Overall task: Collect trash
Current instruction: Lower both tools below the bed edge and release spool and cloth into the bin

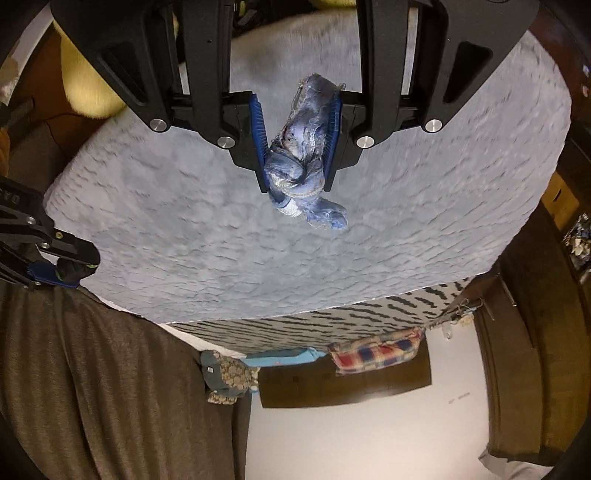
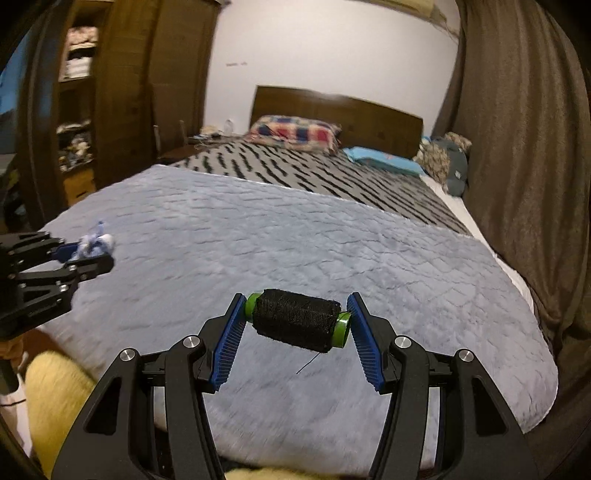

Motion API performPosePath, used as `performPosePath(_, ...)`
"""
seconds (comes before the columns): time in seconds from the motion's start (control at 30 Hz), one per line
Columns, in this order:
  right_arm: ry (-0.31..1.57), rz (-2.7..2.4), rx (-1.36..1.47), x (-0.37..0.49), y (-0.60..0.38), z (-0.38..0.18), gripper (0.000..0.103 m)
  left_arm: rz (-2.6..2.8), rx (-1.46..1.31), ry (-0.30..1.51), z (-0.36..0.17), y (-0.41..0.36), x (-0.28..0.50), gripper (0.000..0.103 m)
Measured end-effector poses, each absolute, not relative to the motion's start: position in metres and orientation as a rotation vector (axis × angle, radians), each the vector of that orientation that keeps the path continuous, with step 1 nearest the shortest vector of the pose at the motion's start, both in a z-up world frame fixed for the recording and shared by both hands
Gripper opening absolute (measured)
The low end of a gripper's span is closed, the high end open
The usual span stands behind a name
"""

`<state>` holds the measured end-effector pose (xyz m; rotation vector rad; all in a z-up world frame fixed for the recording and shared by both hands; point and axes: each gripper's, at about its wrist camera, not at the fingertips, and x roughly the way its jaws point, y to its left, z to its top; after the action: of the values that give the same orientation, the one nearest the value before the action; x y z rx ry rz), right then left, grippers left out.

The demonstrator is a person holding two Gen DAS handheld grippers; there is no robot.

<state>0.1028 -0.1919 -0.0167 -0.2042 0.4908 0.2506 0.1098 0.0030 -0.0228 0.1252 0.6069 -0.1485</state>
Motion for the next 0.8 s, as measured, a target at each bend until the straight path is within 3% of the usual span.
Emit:
performPosePath(0.4, 0.356, 0.264, -0.132, 0.008, -0.178, -0.039, 0.057, -0.144, 0.117, 0.566, -0.052, 0.002, 0.018, 0.026)
performPosePath(0.8, 0.536, 0.236, -0.038, 0.008, -0.186, -0.113, 0.057, -0.178, 0.064, 0.719, -0.131, 0.000, 0.006, 0.026)
